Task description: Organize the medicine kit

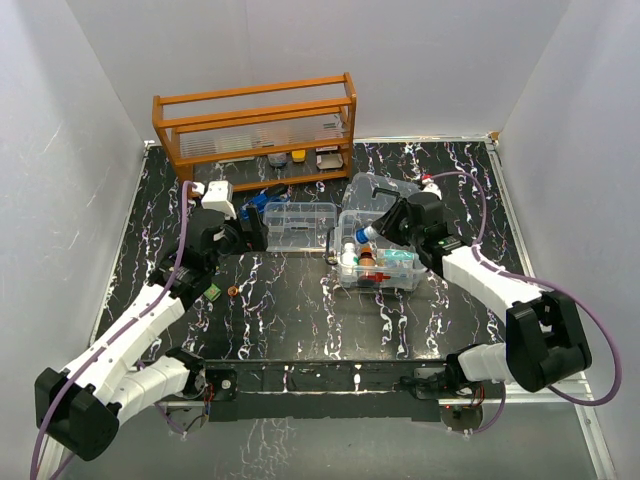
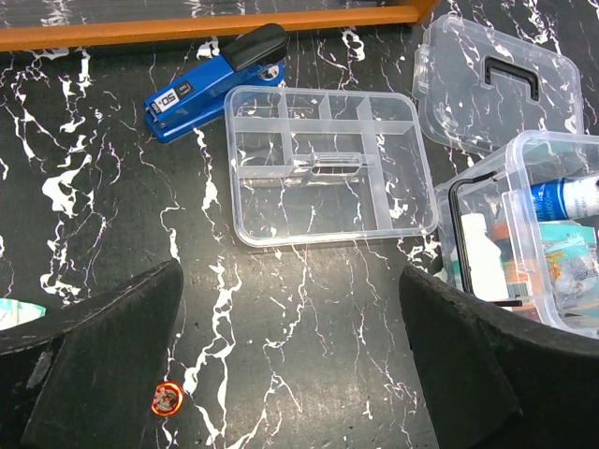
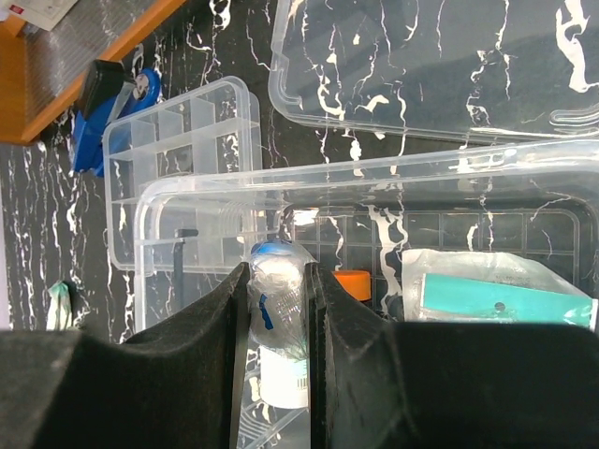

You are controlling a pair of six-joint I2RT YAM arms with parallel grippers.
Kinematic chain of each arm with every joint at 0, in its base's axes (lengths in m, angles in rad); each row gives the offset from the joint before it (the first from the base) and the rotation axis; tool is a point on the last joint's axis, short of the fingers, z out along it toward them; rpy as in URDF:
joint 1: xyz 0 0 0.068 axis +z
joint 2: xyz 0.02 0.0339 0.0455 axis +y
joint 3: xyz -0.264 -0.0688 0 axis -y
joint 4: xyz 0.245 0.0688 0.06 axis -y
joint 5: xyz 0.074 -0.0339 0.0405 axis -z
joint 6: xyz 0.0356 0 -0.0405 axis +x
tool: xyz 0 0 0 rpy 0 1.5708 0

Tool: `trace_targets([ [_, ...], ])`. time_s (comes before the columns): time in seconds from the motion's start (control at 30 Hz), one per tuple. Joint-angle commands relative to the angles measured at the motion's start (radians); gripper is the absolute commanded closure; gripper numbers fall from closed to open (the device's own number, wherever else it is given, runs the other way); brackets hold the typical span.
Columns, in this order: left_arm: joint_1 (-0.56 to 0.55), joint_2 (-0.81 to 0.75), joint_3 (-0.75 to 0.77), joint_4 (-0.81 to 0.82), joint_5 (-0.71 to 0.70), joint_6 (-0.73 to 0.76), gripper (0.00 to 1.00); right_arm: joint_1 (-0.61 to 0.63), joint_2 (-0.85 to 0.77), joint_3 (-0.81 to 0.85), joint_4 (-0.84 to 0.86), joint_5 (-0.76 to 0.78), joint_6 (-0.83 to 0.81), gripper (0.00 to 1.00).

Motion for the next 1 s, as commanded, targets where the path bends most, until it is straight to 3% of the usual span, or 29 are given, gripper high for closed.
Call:
trace_targets([
  [0.0, 0.002, -0.005, 0.010, 0.011, 0.008, -0.003, 0.01, 0.023, 0.006, -0.010, 0.156, 0.067, -0.014, 0.88],
  [0.5, 0.002, -0.018, -0.004, 0.017, 0.003, -0.003, 0.01, 0.066, 0.087, -0.049, 0.250, 0.082, -0.070, 0.88],
  [0.97, 0.002, -0.014, -0.003, 0.013, 0.007, -0.003, 0.01, 0.066, 0.144, -0.014, 0.186, -0.015, -0.060, 0.82],
])
